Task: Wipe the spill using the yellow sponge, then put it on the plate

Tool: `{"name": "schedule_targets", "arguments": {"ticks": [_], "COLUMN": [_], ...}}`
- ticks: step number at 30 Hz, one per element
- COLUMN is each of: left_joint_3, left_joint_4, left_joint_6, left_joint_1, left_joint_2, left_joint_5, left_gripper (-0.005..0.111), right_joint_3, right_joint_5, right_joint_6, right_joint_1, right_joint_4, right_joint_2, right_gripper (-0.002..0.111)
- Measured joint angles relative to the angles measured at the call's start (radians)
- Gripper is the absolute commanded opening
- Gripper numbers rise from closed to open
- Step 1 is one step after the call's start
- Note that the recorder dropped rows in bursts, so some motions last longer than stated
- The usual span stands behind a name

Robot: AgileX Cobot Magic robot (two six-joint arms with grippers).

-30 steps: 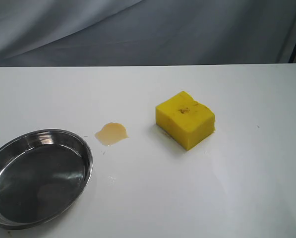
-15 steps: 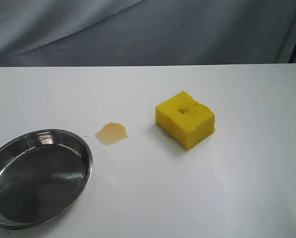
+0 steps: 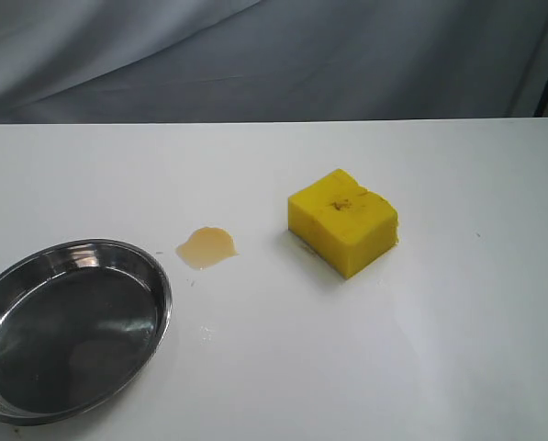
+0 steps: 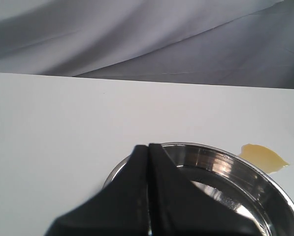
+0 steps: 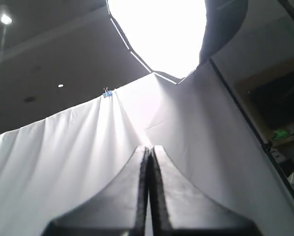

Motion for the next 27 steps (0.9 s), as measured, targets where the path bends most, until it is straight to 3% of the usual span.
{"name": "schedule_targets", "arguments": {"ticks": [5,7,8,15,22,27], "left_joint_3": [0.0,0.0,0.0,0.0,0.0,0.0], "left_joint_4": [0.0,0.0,0.0,0.0,0.0,0.0], "left_joint_6": [0.0,0.0,0.0,0.0,0.0,0.0], "left_joint_1": [0.0,0.0,0.0,0.0,0.0,0.0], "left_joint_2": [0.0,0.0,0.0,0.0,0.0,0.0], "left_joint_5": [0.0,0.0,0.0,0.0,0.0,0.0], "left_gripper": [0.0,0.0,0.0,0.0,0.0,0.0], "right_joint_3": [-0.227,-0.396,-0.499,-0.781,-1.019,-1.223], "right_joint_5": [0.286,0.502,0.628,1.001,1.209,1.309], "right_joint_6": [0.005,0.005,-0.026,-0.264,-0.358,-0.365], "right_joint_1": [0.0,0.014,0.047,0.244,0.398,0.43], "right_joint_4": [-0.059,-0.122,-0.138,-0.155,-0.144,-0.128], "right_joint_2": [0.134,0.268,0.378,0.771,1.217,1.488], "right_gripper": [0.0,0.0,0.0,0.0,0.001,0.021]}}
